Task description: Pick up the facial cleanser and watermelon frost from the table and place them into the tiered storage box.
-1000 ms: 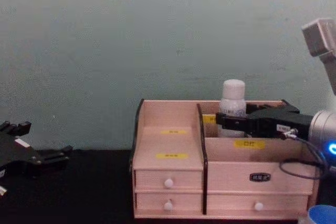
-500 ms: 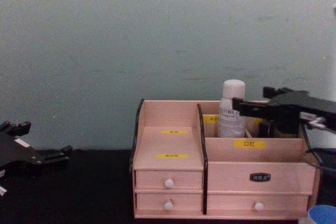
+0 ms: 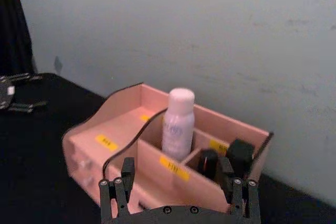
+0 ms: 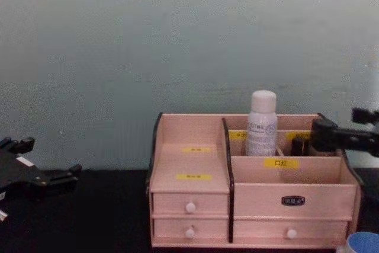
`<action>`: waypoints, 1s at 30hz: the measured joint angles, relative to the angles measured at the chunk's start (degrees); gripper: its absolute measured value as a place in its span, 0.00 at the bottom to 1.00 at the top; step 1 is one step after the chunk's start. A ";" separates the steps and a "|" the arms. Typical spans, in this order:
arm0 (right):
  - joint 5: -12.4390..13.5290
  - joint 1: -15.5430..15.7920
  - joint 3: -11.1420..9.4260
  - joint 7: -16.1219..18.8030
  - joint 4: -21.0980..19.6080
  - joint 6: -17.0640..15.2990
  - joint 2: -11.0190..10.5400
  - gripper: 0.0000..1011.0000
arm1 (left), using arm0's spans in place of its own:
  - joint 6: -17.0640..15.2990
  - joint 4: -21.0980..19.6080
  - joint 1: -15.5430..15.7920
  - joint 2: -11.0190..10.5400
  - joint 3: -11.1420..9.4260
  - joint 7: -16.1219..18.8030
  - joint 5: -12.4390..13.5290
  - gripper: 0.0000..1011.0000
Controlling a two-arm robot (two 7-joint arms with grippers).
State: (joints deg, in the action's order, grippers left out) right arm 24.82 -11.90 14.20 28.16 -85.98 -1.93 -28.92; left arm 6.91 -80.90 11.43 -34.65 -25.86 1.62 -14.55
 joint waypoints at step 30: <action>3.78 14.03 -0.78 -4.07 -9.99 -9.38 -9.05 0.99 | 0.00 0.00 0.00 0.00 0.00 0.00 0.00 0.99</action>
State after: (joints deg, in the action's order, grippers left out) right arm 28.59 2.14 13.42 24.08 -95.97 -11.31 -37.97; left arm 6.91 -80.90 11.43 -34.65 -25.86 1.62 -14.55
